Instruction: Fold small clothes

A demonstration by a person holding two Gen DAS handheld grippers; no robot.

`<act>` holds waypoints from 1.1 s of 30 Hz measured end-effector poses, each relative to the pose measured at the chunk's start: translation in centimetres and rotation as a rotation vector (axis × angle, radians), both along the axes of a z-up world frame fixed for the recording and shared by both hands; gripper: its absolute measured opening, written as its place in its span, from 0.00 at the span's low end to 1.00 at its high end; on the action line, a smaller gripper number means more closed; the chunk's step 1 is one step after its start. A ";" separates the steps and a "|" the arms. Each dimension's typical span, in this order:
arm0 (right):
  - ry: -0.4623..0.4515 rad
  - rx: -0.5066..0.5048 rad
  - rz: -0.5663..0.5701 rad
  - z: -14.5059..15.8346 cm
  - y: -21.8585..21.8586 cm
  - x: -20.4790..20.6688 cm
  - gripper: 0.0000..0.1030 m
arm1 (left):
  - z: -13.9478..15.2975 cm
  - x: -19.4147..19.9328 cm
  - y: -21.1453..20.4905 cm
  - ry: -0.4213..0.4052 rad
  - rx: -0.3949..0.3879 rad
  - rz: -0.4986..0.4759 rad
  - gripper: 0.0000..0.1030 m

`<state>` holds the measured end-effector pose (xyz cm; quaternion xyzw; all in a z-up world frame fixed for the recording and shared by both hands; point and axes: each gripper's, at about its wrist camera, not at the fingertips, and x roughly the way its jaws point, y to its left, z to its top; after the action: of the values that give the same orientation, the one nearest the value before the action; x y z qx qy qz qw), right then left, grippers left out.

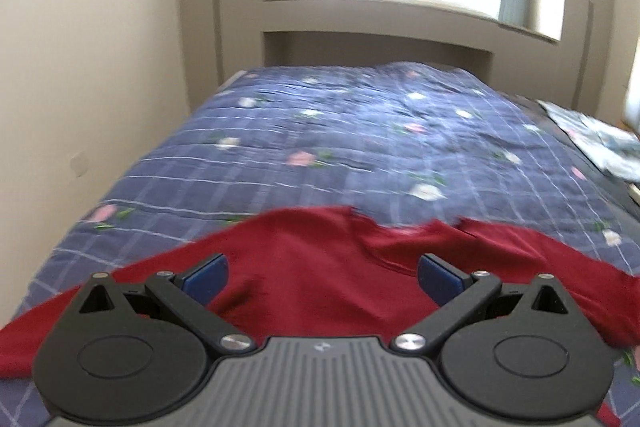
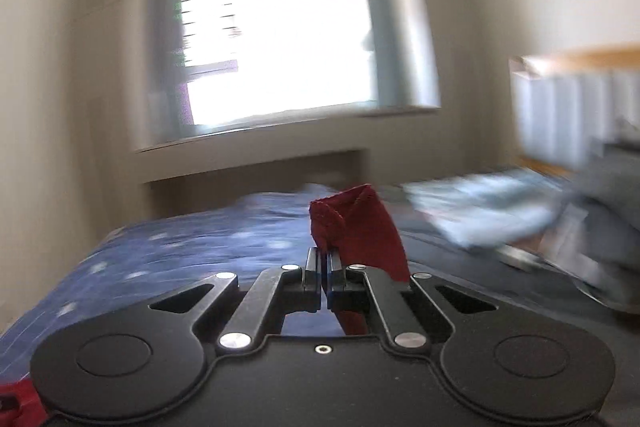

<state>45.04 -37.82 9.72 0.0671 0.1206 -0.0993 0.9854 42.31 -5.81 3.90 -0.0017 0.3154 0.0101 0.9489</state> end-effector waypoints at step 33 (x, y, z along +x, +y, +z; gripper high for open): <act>0.282 -0.414 0.468 -12.8 19.1 -3.3 0.91 | -8.4 4.5 3.7 0.037 -0.162 0.009 1.00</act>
<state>41.79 -18.73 -3.05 -0.1782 0.2451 0.0989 0.9478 46.83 -2.15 -4.54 -0.0797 0.3328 -0.0112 0.9396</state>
